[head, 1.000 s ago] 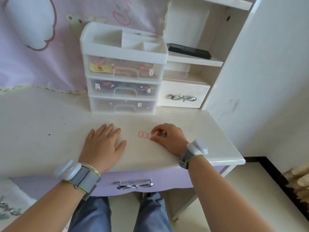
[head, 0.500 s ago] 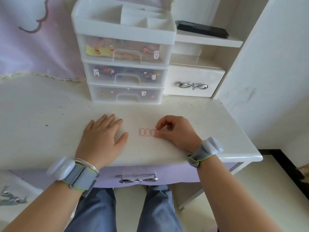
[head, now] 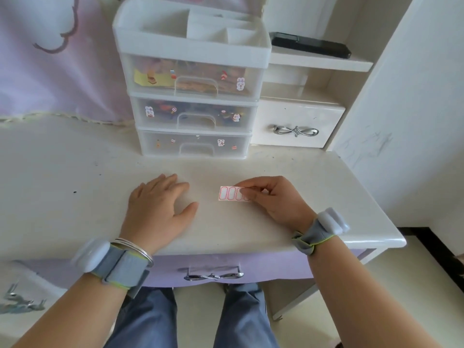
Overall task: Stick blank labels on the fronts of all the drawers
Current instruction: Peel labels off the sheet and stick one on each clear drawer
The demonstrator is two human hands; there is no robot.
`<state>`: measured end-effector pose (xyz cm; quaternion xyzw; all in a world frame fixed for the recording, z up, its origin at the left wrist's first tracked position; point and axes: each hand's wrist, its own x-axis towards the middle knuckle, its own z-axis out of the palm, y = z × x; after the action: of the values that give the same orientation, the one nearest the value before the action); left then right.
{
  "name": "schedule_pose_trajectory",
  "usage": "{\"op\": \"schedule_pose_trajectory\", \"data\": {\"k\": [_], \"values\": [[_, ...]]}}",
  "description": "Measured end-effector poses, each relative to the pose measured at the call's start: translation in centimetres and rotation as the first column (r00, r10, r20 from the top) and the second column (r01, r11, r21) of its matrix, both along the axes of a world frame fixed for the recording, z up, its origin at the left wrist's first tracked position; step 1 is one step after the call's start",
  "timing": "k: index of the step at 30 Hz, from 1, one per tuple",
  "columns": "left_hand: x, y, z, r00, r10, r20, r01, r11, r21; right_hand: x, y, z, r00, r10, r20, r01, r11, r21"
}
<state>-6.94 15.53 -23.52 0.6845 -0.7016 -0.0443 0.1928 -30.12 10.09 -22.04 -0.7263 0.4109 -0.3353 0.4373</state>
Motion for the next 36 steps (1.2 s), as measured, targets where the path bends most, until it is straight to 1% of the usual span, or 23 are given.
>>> {"op": "schedule_pose_trajectory", "data": {"k": [1, 3, 4, 5, 8, 10, 12, 14, 16, 18, 20, 22, 24, 25, 26, 27, 28, 30, 32, 33, 35, 36], "values": [[0.2, -0.5, 0.4, 0.992, 0.003, -0.123, -0.01, 0.999, -0.052, 0.2, -0.5, 0.3, 1.0, 0.007, 0.008, -0.007, 1.0, 0.0], [0.4, -2.0, 1.5, 0.929, -0.028, -0.369, -0.028, 0.989, -0.145, 0.7, -1.9, 0.9, 0.999, 0.019, 0.046, -0.019, 1.0, 0.005], [0.5, -3.1, 2.1, 0.896, -0.051, -0.441, -0.035, 0.982, -0.183, 1.1, -2.8, 1.3, 0.997, 0.024, 0.068, -0.024, 1.0, 0.01], [0.5, -3.6, 2.6, 0.879, -0.068, -0.472, -0.046, 0.973, -0.225, 1.5, -3.3, 1.5, 0.996, 0.032, 0.085, -0.034, 0.999, 0.024], [0.4, -5.8, 4.3, 0.858, -0.121, -0.499, -0.077, 0.93, -0.359, 3.2, -5.2, 2.3, 0.991, 0.031, 0.132, -0.039, 0.997, 0.059], [0.4, -7.5, 4.9, 0.832, -0.142, -0.536, -0.09, 0.919, -0.383, 4.4, -6.4, 3.1, 0.989, 0.029, 0.148, -0.037, 0.998, 0.049], [0.3, -9.1, 4.9, 0.786, -0.186, -0.59, -0.096, 0.905, -0.415, 5.6, -7.5, 3.7, 0.982, 0.047, 0.184, -0.049, 0.999, 0.01], [0.5, -10.0, 4.4, 0.773, -0.233, -0.589, -0.142, 0.843, -0.52, 6.5, -8.3, 3.6, 0.968, 0.042, 0.248, -0.035, 0.999, -0.03], [1.0, -10.4, 3.8, 0.754, -0.259, -0.603, -0.21, 0.776, -0.595, 6.9, -8.5, 2.7, 0.957, 0.003, 0.289, 0.016, 0.998, -0.061], [1.4, -10.6, 3.7, 0.693, -0.293, -0.658, -0.231, 0.775, -0.589, 6.9, -8.3, 2.0, 0.968, -0.01, 0.251, 0.036, 0.994, -0.1], [1.3, -10.8, 3.4, 0.689, -0.315, -0.653, -0.161, 0.812, -0.561, 6.9, -8.0, 1.5, 0.972, 0.004, 0.236, 0.027, 0.992, -0.126], [0.9, -10.7, 3.0, 0.745, -0.324, -0.583, -0.045, 0.847, -0.529, 6.8, -7.9, 1.7, 0.967, -0.002, 0.256, 0.038, 0.99, -0.137], [0.4, -11.0, 2.3, 0.84, -0.337, -0.425, 0.1, 0.866, -0.491, 6.6, -8.2, 1.6, 0.957, -0.032, 0.289, 0.076, 0.987, -0.143], [0.4, -11.1, 2.3, 0.873, -0.349, -0.34, 0.161, 0.865, -0.475, 6.5, -8.3, 1.8, 0.949, -0.036, 0.314, 0.086, 0.986, -0.146], [0.4, -11.2, 2.2, 0.885, -0.374, -0.278, 0.22, 0.861, -0.458, 6.4, -8.3, 1.9, 0.938, -0.043, 0.344, 0.095, 0.986, -0.137], [0.4, -11.3, 2.2, 0.881, -0.403, -0.248, 0.265, 0.855, -0.446, 6.3, -8.3, 2.0, 0.926, -0.053, 0.373, 0.102, 0.988, -0.114], [0.5, -11.5, 2.1, 0.868, -0.428, -0.251, 0.293, 0.851, -0.436, 6.2, -8.4, 2.1, 0.916, -0.062, 0.396, 0.105, 0.991, -0.087], [0.5, -11.8, 1.9, 0.827, -0.445, -0.345, 0.299, 0.866, -0.401, 6.0, -8.4, 2.1, 0.913, -0.084, 0.398, 0.112, 0.993, -0.047], [0.4, -11.7, 1.8, 0.772, -0.419, -0.478, 0.275, 0.898, -0.343, 5.8, -8.6, 2.0, 0.925, -0.096, 0.369, 0.125, 0.991, -0.056], [0.2, -11.7, 1.8, 0.736, -0.401, -0.545, 0.268, 0.912, -0.311, 5.7, -8.6, 2.1, 0.928, -0.096, 0.359, 0.127, 0.99, -0.064], [-0.1, -11.4, 1.9, 0.636, -0.385, -0.669, 0.287, 0.922, -0.258, 5.6, -8.5, 2.2, 0.931, -0.084, 0.356, 0.12, 0.989, -0.081], [-0.2, -11.4, 1.9, 0.602, -0.385, -0.699, 0.305, 0.921, -0.245, 5.5, -8.5, 2.3, 0.931, -0.077, 0.357, 0.115, 0.99, -0.088]]}}
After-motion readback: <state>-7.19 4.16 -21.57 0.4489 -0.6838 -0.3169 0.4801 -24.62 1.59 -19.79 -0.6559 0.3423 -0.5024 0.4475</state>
